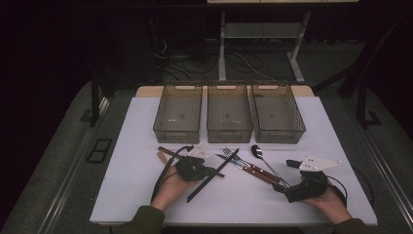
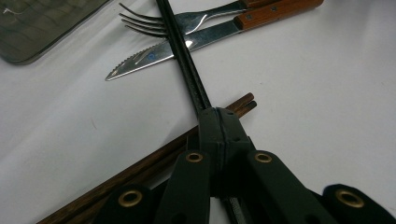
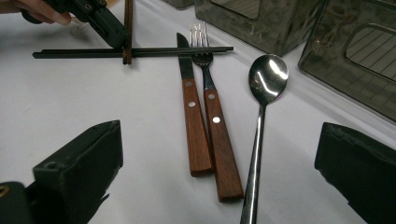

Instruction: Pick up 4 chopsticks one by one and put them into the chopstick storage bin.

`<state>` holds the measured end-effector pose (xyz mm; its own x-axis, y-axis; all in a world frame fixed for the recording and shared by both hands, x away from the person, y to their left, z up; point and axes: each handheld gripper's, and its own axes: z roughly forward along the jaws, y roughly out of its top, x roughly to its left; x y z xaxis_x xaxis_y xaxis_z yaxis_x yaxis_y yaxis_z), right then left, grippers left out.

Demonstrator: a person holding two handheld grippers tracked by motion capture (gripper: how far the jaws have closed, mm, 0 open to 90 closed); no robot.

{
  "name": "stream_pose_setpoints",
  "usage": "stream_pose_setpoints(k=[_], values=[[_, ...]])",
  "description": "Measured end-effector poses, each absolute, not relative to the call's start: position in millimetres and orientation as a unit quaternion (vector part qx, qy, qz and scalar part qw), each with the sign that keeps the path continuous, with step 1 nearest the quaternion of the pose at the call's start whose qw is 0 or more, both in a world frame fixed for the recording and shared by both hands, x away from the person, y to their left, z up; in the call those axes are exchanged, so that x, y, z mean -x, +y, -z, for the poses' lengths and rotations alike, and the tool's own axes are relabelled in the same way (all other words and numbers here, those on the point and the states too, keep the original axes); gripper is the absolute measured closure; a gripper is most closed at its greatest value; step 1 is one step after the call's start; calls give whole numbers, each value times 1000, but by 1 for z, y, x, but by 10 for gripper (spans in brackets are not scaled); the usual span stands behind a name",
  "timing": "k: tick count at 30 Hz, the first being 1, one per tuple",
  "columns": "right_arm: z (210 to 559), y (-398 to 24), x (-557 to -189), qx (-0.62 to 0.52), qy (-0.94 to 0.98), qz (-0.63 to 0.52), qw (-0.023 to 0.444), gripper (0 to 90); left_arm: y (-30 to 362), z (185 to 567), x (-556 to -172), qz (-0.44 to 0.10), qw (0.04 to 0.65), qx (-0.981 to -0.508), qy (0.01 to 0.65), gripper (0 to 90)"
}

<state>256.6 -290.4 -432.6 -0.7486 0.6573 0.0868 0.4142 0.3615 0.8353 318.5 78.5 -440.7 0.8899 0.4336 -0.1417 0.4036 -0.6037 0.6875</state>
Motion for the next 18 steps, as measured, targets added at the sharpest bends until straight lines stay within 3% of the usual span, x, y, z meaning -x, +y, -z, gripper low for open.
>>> stream_pose_setpoints(k=[18], values=[[433, -290, -257, -330, 814, -459, 132, 12, 64, 441, -330, -23, 381, -893, 237, 892]])
